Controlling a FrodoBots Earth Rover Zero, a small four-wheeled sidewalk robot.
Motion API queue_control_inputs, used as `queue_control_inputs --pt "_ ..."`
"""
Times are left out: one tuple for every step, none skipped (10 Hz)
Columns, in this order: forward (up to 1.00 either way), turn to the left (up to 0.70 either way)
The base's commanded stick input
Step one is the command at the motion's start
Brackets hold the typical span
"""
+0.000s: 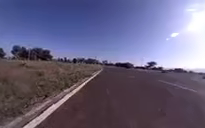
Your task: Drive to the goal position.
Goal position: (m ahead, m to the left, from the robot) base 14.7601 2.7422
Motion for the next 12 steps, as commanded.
queue_control_inputs --pt "1.00 0.00" --pt "1.00 0.00" --pt "1.00 0.00" --pt "1.00 0.00" --pt "1.00 0.00" --pt "1.00 0.00" --pt "1.00 0.00" --pt "1.00 0.00" --pt "1.00 0.00" --pt "1.00 -0.02" --pt "1.00 -0.38" --pt "1.00 -0.33"
